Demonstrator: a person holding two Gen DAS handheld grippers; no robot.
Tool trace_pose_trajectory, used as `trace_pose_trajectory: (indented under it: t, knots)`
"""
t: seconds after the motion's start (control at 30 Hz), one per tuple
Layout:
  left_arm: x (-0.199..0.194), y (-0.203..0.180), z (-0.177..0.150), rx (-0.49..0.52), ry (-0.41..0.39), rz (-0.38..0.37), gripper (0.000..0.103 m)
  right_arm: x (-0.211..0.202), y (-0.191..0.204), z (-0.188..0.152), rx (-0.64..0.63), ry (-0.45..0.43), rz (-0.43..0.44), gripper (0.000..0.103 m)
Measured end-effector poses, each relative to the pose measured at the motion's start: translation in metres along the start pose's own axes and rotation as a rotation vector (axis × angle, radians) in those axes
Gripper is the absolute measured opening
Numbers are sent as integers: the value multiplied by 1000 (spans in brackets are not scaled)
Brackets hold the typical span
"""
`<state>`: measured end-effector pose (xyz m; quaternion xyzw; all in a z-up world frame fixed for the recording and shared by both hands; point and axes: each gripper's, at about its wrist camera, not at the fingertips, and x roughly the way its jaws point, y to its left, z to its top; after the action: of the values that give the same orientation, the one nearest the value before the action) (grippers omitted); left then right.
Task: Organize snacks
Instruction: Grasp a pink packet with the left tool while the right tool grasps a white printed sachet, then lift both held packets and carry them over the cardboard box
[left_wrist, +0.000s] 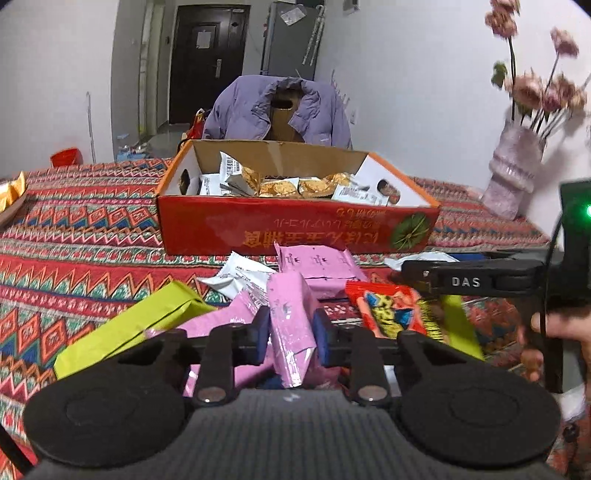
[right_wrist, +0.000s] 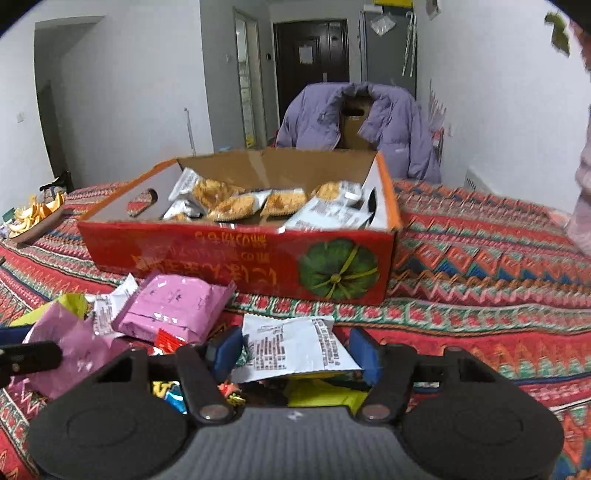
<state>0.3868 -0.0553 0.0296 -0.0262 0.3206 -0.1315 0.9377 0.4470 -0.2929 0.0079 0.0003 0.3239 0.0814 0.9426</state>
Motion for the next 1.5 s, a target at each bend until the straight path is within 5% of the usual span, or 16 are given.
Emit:
trace_pose_trajectory:
  t: [0.4, 0.77, 1.17, 1.5]
  knots:
    - [-109, 0, -30, -37, -102, -11, 21, -145, 42, -39, -25, -158, 63, 63]
    - [-174, -4, -49, -37, -190, 40, 21, -207, 80, -78, -93, -185, 103, 63]
    - [-176, -7, -31, 14, -232, 15, 21, -219, 75, -68, -66, -230, 101, 63]
    - [-122, -1, 50, 54, -224, -105, 21, -172, 41, 1, 1, -248, 156, 63]
